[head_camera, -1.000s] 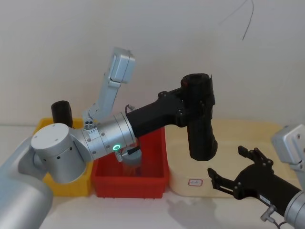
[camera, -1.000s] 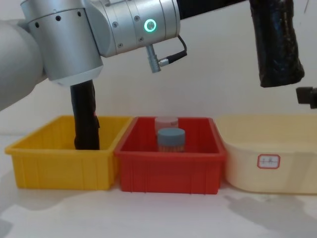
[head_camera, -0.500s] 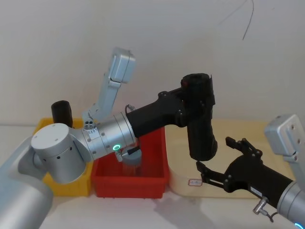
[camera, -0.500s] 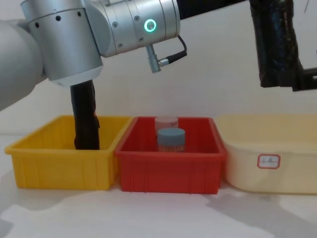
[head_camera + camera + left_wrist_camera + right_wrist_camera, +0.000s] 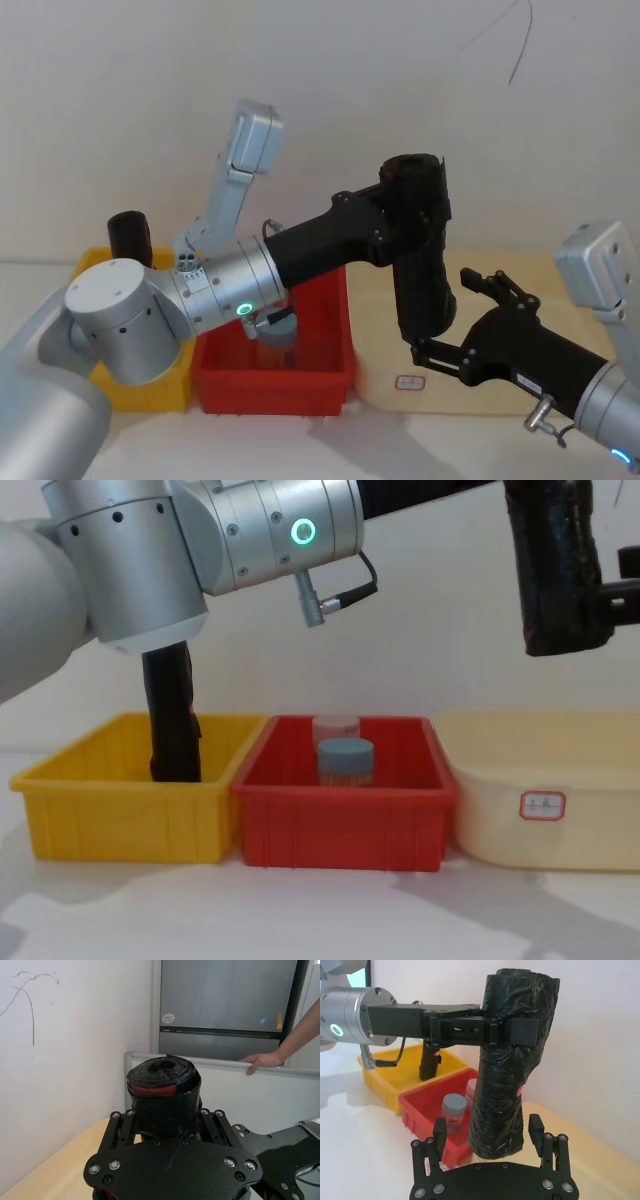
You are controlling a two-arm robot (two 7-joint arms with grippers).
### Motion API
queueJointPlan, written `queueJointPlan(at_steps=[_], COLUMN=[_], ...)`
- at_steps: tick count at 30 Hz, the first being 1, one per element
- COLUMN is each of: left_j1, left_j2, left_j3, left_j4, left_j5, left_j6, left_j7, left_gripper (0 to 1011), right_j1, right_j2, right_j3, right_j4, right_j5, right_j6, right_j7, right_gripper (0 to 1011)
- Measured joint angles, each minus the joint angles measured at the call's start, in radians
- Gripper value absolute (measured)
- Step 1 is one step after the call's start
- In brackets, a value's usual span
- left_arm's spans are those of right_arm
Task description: Pick up the garbage bag with the one hand and transfer it to the other hand.
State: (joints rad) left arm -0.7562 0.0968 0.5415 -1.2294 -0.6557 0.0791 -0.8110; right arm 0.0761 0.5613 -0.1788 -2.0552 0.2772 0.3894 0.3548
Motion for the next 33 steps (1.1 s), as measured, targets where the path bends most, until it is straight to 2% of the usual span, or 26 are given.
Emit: queueJointPlan(at_steps=[18,33], left_j1=[0.0,0.0], left_j2=[0.0,0.0], left_j3=[0.0,0.0], left_j4=[0.0,0.0], left_j5=[0.0,0.0], left_j6=[0.0,0.0], left_j7=[0.0,0.0], left_gripper=[506,506], right_j1=[0.082,0.161], right_j2=[-0.016,-0.05], right_j3=[-0.038,-0.075], right_j4=[0.11,0.199], right_j5=[0.022,0.043], right_j6=[-0.056,-0.089], right_j7=[0.034,0.048], right_gripper=[1001,998])
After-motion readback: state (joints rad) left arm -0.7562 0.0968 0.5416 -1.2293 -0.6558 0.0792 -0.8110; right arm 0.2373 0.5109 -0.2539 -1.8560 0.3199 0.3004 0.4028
